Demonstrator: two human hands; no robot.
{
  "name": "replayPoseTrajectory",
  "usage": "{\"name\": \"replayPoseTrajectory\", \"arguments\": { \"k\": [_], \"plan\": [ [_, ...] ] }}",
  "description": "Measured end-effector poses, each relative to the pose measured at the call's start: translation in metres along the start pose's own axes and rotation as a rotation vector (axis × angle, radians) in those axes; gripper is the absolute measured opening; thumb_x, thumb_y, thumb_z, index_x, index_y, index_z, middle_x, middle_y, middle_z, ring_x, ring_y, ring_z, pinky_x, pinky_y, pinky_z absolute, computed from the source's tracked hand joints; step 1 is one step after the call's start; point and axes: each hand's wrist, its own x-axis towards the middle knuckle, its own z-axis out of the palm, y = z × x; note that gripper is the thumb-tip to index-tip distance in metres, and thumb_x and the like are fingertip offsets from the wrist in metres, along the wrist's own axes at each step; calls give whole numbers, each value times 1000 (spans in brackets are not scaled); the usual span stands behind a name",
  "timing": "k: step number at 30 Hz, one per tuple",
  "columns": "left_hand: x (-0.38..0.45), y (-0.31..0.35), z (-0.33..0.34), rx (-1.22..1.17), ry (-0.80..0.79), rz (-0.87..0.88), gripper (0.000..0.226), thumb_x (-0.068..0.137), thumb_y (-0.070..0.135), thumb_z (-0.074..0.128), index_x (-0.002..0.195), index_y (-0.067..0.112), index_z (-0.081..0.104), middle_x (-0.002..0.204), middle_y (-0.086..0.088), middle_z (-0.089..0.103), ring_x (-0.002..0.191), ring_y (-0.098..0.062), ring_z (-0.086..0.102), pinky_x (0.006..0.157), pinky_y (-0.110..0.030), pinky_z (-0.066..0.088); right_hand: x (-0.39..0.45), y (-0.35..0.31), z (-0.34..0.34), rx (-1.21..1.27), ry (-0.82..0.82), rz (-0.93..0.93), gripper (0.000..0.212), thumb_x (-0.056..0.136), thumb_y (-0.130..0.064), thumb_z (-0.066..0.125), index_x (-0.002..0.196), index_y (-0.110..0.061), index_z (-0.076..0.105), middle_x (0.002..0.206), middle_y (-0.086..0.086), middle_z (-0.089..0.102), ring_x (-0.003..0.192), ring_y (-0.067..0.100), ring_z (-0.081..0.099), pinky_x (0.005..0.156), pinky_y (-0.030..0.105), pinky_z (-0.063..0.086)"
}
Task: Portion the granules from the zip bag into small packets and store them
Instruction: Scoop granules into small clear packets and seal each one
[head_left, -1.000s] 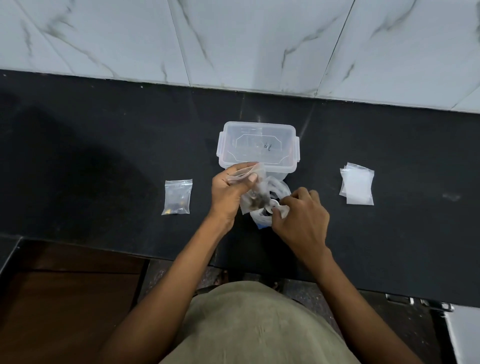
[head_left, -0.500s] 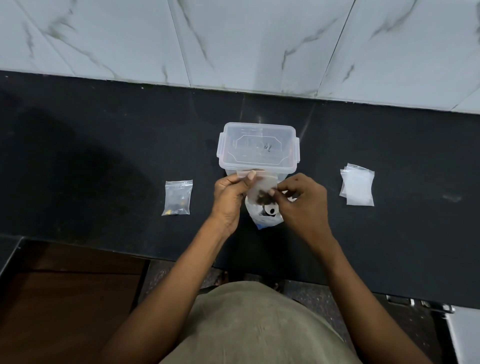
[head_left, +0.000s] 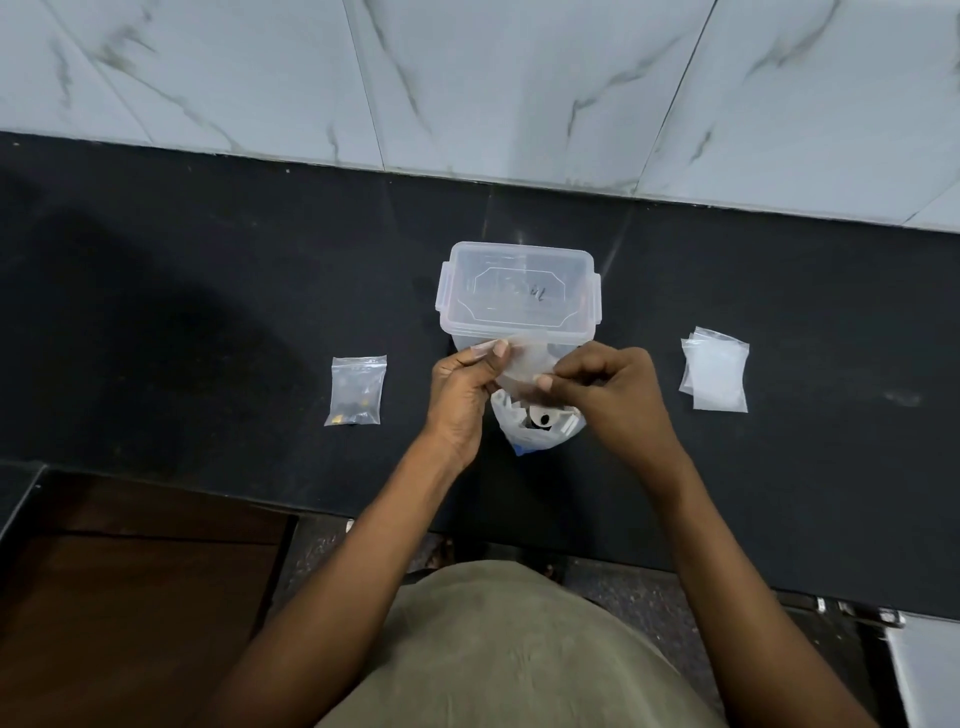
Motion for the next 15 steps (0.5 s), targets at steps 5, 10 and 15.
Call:
{"name": "replayPoseTrajectory", "arguments": {
  "k": [5, 10, 15],
  "plan": [
    [1, -2, 0, 4, -14, 1, 13, 77, 20, 71, 77, 12, 82, 83, -3, 77, 84, -15, 72, 79, -27, 59, 1, -1, -2, 141, -72, 66, 10, 78, 0, 85, 72, -2, 76, 70, -1, 70, 63, 15, 65, 64, 28, 53],
    [3, -6, -1, 49, -9, -2, 25, 75, 21, 74, 91, 2, 78, 92, -12, 77, 89, -21, 73, 78, -28, 58, 2, 11, -4, 21, -24, 57, 8, 79, -20, 86, 76, -19, 78, 81, -7, 74, 73, 31, 69, 72, 44, 57],
    [4, -9, -2, 131, -7, -2, 35, 74, 22, 77, 97, -5, 75, 96, -21, 74, 91, -26, 69, 78, -29, 57, 4, 1, -2, -22, 8, -75, 16, 83, -21, 84, 97, -17, 77, 86, -8, 72, 75, 17, 65, 67, 28, 54]
  ]
}}
